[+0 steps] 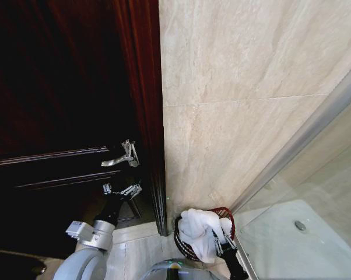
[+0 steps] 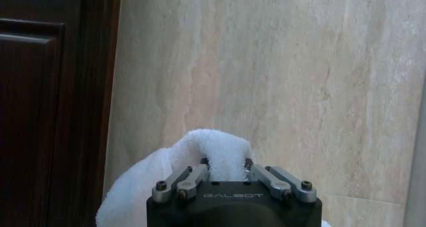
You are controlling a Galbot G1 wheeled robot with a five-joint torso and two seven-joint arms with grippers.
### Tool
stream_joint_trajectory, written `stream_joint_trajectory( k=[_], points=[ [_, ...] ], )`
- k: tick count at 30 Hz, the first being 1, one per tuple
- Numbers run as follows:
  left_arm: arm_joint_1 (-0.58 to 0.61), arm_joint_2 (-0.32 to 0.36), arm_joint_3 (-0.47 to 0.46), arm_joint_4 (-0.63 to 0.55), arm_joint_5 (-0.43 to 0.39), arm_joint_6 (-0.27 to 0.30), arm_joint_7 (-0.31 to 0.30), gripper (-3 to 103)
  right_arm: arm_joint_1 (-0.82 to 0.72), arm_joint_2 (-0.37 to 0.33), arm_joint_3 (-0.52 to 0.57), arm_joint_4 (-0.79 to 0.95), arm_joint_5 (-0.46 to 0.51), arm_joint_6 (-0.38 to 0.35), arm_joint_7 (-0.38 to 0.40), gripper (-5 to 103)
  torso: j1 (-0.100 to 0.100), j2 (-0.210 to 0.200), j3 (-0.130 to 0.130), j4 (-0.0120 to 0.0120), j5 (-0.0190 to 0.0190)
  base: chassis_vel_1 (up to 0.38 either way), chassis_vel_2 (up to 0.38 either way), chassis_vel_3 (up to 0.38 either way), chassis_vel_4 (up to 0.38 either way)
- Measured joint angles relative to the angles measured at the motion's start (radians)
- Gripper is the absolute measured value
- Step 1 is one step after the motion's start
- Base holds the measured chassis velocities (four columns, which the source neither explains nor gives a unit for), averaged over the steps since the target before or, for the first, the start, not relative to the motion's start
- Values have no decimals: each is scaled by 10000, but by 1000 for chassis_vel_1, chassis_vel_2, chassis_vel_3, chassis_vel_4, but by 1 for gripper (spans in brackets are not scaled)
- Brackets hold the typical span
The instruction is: Discard the used towel into the hamper.
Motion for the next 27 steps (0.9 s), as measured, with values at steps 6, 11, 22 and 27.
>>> stream_joint_trajectory(
  k=[6, 11, 22, 27],
  points=[
    [-1, 0, 0, 0, 0, 0, 0, 100, 0, 1, 3, 4, 3, -4, -44, 18, 0, 0, 0, 0, 0, 0, 0, 0, 0],
    [-1, 0, 0, 0, 0, 0, 0, 100, 21, 63, -33, 53, -511, -491, 1257, 18, 0, 0, 0, 0, 0, 0, 0, 0, 0],
    [0, 0, 1, 0, 0, 0, 0, 100, 100, -290, -274, 395, 199, -4754, 1923, 18, 0, 1, -1, -2, -6, 0, 0, 0, 0],
    [0, 0, 0, 0, 0, 0, 0, 100, 1927, -270, -368, -1361, 390, -6520, 1071, 18, 0, -1, 0, 5, 6, 0, 0, 0, 0]
  ],
)
